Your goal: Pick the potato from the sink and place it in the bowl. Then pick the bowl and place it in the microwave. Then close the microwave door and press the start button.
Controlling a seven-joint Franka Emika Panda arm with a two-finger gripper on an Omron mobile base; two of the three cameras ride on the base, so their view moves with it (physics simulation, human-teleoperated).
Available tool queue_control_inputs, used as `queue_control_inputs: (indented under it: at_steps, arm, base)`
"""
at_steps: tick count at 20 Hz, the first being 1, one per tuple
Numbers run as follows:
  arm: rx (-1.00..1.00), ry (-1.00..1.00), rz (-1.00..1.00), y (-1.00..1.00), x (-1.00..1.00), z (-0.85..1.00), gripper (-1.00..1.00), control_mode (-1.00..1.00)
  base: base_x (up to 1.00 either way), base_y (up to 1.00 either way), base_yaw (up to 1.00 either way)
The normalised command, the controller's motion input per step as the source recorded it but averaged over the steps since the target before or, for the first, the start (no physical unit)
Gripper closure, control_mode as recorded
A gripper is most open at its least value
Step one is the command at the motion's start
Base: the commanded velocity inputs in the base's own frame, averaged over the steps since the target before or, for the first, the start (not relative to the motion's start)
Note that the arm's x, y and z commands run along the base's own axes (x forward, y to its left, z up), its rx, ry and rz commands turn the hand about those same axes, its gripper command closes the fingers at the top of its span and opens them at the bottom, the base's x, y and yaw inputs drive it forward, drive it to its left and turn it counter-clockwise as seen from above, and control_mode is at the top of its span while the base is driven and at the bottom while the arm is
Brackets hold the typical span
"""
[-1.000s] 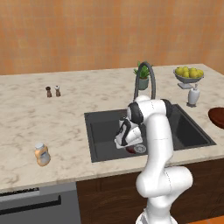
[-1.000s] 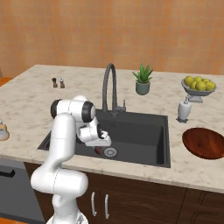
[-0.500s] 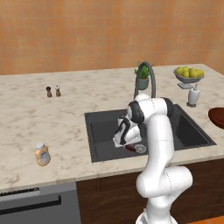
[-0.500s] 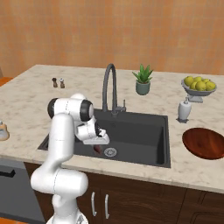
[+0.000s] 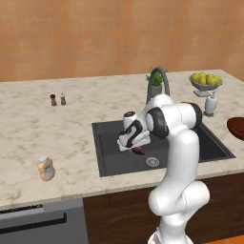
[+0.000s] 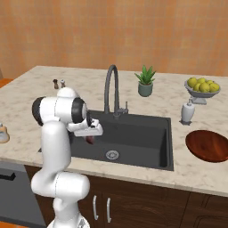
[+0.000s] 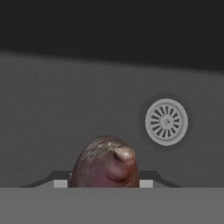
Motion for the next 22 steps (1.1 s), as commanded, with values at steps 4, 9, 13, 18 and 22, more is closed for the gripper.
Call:
queue_control_inputs:
  at_steps: [4,9,13,18,22]
  arm:
    - [0.02,-0.01,0.0,0.0,-0.41,1.0,1.0,-1.0]
    - [0.02,-0.09,0.0,-0.46,-0.76,0.79,1.0,-1.0]
    - [0.02,-0.03,0.0,-0.37,-1.0,0.07,1.0,-1.0]
    - [0.01,-0.06,0.0,-0.46,-0.76,0.19,1.0,-1.0]
    - [0.0,0.0,0.0,-0.69,-0.01,0.67,1.0,-1.0]
  base:
    - [0.0,0.0,0.0]
    - [0.0,0.0,0.0]
    - [0.0,0.0,0.0]
    - [0.0,0.0,0.0]
    - [0.0,0.0,0.0]
